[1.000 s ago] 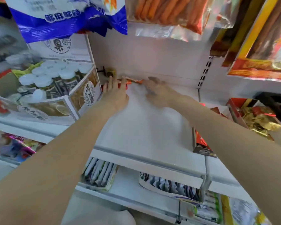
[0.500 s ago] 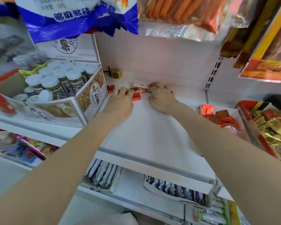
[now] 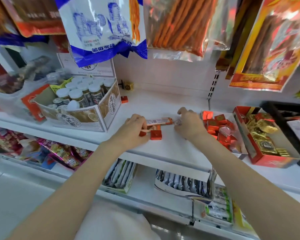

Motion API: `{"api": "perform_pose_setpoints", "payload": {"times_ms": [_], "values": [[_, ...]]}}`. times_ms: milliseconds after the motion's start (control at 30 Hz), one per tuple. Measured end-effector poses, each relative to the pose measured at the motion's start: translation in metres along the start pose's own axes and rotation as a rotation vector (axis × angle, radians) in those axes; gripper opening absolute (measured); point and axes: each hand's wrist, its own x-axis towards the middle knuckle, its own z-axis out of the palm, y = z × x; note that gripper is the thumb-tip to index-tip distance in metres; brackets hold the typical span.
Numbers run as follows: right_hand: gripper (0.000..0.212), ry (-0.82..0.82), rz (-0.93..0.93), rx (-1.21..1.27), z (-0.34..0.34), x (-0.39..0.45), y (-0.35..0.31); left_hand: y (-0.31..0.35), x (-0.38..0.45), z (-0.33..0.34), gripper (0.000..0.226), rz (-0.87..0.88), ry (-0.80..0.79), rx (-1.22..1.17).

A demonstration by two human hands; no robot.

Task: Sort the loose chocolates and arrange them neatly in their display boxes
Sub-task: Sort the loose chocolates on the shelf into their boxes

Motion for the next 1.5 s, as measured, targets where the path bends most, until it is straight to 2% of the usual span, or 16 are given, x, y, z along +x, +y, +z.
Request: {"api": "perform_pose_setpoints", "payload": {"times_ms": [67,133,267,333,400,533,633,733,900,1000,1100,1233,1333,1400,1500], "values": [[0.039,-0.009,0.004,0.027,-0.008,-0.001,-0.002,0.005,0.003,-0.002,0.024,-0.063,-0.033,-0.020],[0.034,0.022,-0.020,0.114,-0.014,-0.003,-0.008,0.011,0.004,-0.001,0.035,-0.163,-0.026,-0.014],[0.027,0.018,-0.218,0.107,-0.017,0.003,-0.022,0.010,-0.003,-0.002,0.065,-0.385,-0.032,0.059],[0.026,-0.038,-0.330,0.075,-0.012,0.009,-0.026,0.002,-0.004,-0.005,0.067,-0.380,-0.041,0.014],[0.030,-0.113,-0.403,-0.056,-0.006,0.015,-0.027,-0.004,-0.003,-0.008,0.062,-0.306,-0.038,-0.071],[0.034,-0.209,-0.421,-0.272,0.006,0.021,-0.021,-0.004,-0.003,-0.009,0.059,-0.178,-0.047,-0.096],[0.033,-0.220,-0.384,-0.249,0.007,0.022,-0.016,-0.007,-0.001,-0.009,0.058,-0.158,-0.026,-0.113],[0.039,-0.235,-0.247,-0.167,-0.001,0.019,-0.015,-0.007,0.000,-0.006,0.056,-0.133,-0.008,-0.124],[0.015,-0.040,-0.184,-0.068,-0.028,0.005,-0.004,-0.004,0.006,0.002,0.054,-0.085,0.031,-0.093],[0.013,0.002,-0.170,0.061,-0.044,-0.014,0.004,0.001,0.011,0.005,0.045,-0.046,0.015,-0.017],[0.016,-0.041,-0.075,0.312,-0.058,-0.032,0.010,0.005,0.015,0.007,0.037,-0.072,0.021,0.013],[0.017,-0.050,-0.030,0.373,-0.069,-0.050,0.024,0.006,0.014,0.008,0.020,-0.058,0.046,0.001],[0.024,-0.100,0.075,0.658,-0.075,-0.058,0.032,0.005,0.015,0.008,0.013,-0.032,0.033,0.012],[0.031,-0.160,0.129,0.833,-0.078,-0.060,0.035,0.007,0.017,0.009,0.013,-0.019,0.052,0.028],[0.029,-0.163,0.133,0.793,-0.081,-0.060,0.040,0.011,0.024,0.009,0.028,-0.034,0.049,0.054]]}}
